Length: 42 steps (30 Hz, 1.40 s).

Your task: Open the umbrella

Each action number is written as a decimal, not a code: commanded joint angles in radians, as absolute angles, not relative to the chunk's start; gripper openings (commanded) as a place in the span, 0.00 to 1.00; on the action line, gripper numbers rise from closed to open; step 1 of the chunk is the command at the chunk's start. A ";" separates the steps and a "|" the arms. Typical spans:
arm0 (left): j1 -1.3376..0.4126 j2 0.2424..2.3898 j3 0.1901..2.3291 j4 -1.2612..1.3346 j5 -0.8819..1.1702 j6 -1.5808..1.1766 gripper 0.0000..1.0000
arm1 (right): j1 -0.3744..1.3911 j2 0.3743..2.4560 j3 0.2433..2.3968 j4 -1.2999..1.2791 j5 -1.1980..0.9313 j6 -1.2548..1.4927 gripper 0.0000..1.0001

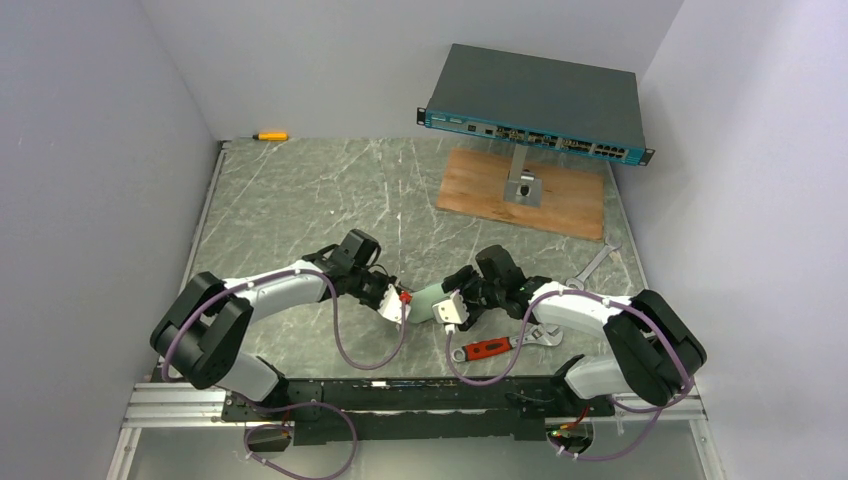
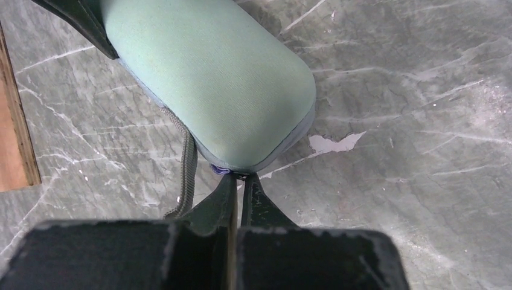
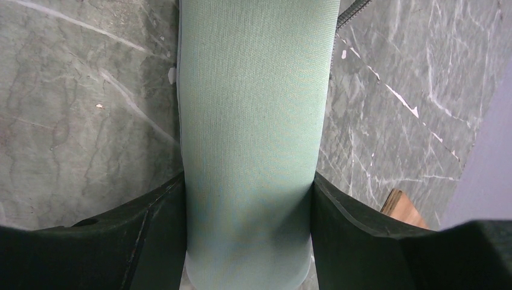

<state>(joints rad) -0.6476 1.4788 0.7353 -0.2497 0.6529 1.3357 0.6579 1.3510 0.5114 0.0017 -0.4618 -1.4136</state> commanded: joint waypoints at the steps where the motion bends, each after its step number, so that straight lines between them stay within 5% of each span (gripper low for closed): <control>1: -0.659 1.438 0.722 -0.255 0.684 1.374 0.00 | 0.660 1.367 0.508 -0.033 -0.481 -1.406 0.34; 15: -0.684 1.364 0.695 -0.314 0.512 1.185 0.00 | 0.625 1.390 0.562 -0.088 -0.430 -1.188 0.00; 23: -0.716 1.346 0.700 -0.278 0.512 1.074 0.00 | 0.623 1.440 0.648 -0.122 -0.396 -0.989 0.00; 42: -0.713 1.434 0.714 0.070 0.481 0.294 0.00 | 0.603 1.461 0.690 -0.129 -0.257 -0.506 0.00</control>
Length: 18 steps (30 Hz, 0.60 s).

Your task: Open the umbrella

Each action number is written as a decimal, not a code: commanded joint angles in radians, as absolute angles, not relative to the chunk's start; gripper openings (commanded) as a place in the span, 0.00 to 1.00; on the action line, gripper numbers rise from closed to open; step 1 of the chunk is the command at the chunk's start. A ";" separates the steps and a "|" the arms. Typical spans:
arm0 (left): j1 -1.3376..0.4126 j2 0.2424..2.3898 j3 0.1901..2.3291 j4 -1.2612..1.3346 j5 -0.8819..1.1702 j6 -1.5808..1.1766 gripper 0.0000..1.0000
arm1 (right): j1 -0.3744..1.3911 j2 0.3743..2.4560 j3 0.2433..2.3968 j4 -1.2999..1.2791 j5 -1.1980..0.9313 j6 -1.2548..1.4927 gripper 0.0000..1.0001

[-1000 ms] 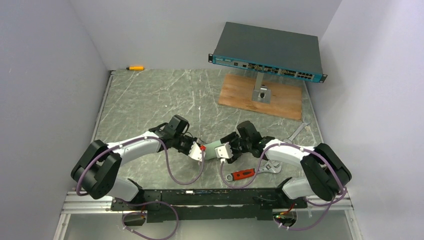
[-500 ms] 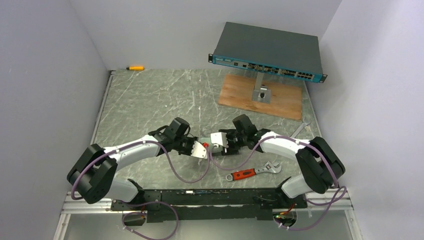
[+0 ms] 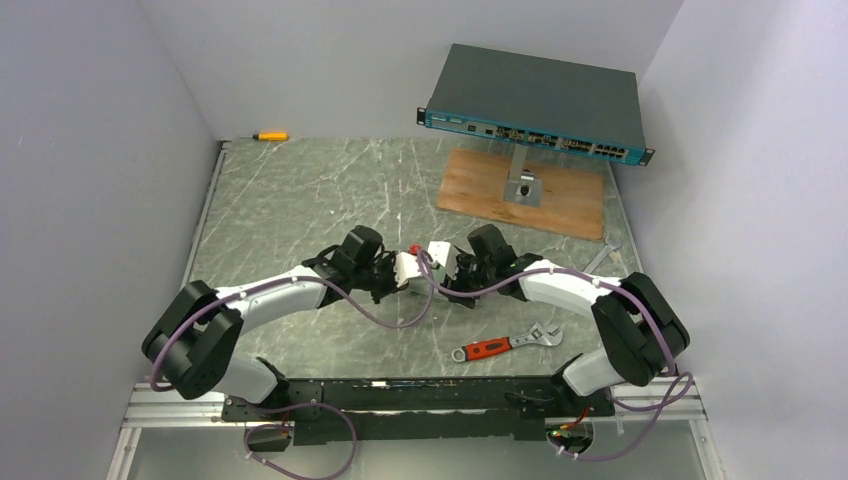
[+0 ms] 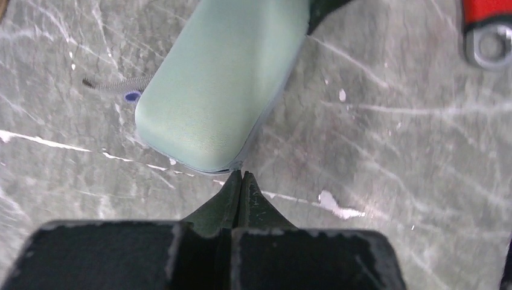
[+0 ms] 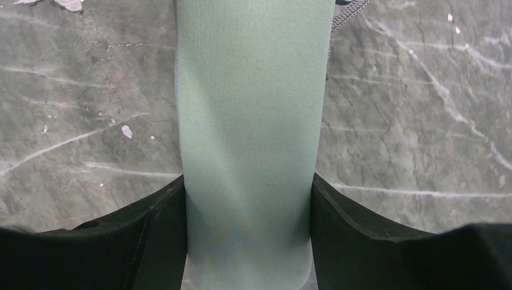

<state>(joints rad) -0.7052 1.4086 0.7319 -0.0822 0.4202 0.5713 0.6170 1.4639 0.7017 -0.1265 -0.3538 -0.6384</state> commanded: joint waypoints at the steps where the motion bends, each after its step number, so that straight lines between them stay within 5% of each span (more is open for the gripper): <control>1: -0.708 1.443 0.706 0.091 0.478 0.252 0.00 | 0.603 1.460 0.689 -0.129 -0.255 -0.493 0.00; 10: -0.650 1.483 0.620 0.200 0.488 0.035 0.00 | 0.601 1.452 0.697 -0.153 -0.261 -0.388 0.00; 18: -0.591 1.540 0.638 0.217 0.509 0.024 0.00 | 0.587 1.435 0.754 -0.256 -0.356 -0.313 0.70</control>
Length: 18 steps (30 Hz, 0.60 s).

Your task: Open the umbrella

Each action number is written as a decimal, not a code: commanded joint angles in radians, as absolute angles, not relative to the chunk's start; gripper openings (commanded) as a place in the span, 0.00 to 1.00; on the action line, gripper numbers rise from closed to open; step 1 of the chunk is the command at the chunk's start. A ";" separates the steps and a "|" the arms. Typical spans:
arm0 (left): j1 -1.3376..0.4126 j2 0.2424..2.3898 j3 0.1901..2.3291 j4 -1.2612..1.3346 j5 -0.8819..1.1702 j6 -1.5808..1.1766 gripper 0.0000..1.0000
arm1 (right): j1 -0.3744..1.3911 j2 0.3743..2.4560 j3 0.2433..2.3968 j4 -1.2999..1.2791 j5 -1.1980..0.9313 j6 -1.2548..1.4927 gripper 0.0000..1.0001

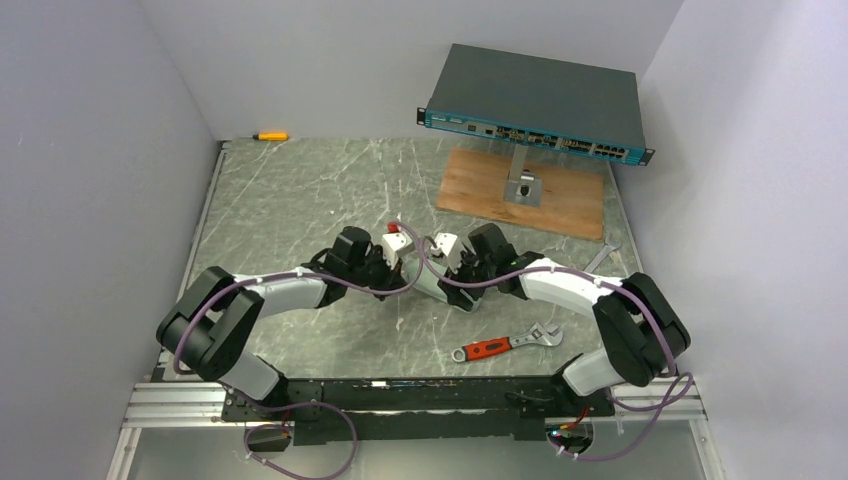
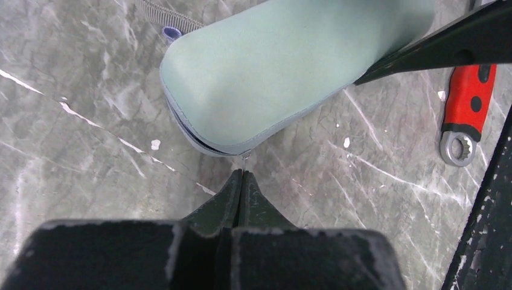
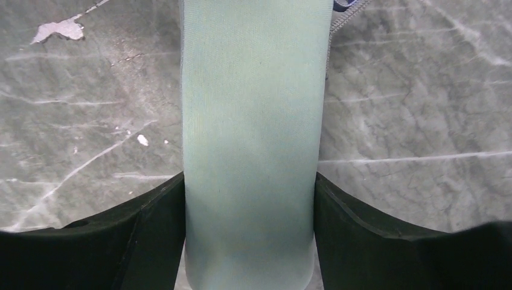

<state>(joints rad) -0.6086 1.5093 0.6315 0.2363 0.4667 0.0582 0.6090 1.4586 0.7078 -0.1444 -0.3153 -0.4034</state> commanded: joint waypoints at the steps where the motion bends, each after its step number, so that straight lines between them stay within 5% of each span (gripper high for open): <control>1: -0.587 1.546 0.645 0.218 0.511 0.025 0.00 | 0.582 1.439 0.774 -0.280 -0.373 -0.305 0.74; 9: -0.569 1.571 0.672 0.230 0.529 0.028 0.00 | 0.473 1.529 0.964 -0.446 -0.552 -0.225 0.95; 18: -0.561 1.561 0.665 0.238 0.560 0.026 0.00 | 0.466 1.703 1.065 -0.464 -0.618 -0.146 0.80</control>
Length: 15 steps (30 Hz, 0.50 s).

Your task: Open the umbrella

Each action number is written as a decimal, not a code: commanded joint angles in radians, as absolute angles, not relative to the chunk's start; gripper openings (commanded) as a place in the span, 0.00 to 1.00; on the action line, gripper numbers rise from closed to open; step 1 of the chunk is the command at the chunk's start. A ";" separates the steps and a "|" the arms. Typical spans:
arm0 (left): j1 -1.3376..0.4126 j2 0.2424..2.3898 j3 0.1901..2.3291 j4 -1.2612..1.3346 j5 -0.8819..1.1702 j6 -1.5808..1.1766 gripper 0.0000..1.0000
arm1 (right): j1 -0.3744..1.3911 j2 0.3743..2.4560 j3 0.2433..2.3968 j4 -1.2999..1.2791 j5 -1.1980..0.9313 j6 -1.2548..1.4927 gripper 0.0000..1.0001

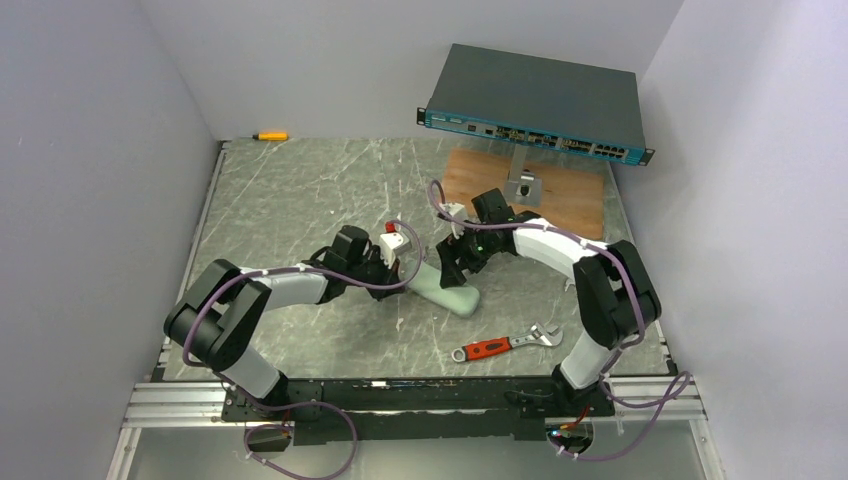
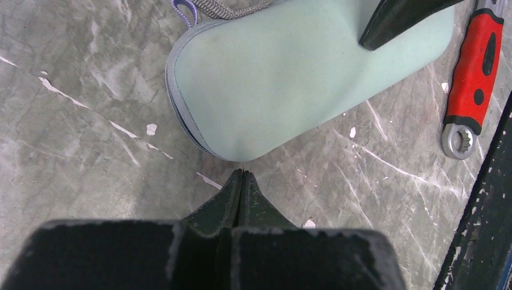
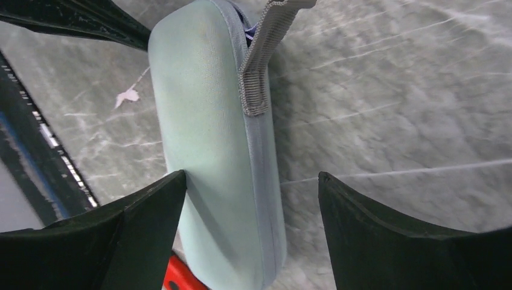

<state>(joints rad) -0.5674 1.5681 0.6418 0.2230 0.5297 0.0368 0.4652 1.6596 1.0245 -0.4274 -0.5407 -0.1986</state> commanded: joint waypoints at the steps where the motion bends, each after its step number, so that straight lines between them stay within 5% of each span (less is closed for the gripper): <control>1: -0.561 1.558 0.663 0.237 0.561 0.027 0.00 | 0.465 1.718 1.070 -0.466 -0.635 -0.140 0.79; 8: -0.596 1.514 0.636 0.235 0.582 0.071 0.00 | 0.464 1.770 1.061 -0.424 -0.675 -0.082 0.50; 15: -0.693 1.468 0.584 0.267 0.571 0.083 0.00 | 0.432 1.814 1.051 -0.384 -0.662 -0.020 0.11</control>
<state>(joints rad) -0.6411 1.5055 0.6041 0.2234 0.5209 0.0780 0.4469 1.7679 1.0557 -0.4217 -0.7303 -0.0578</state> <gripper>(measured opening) 0.006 0.234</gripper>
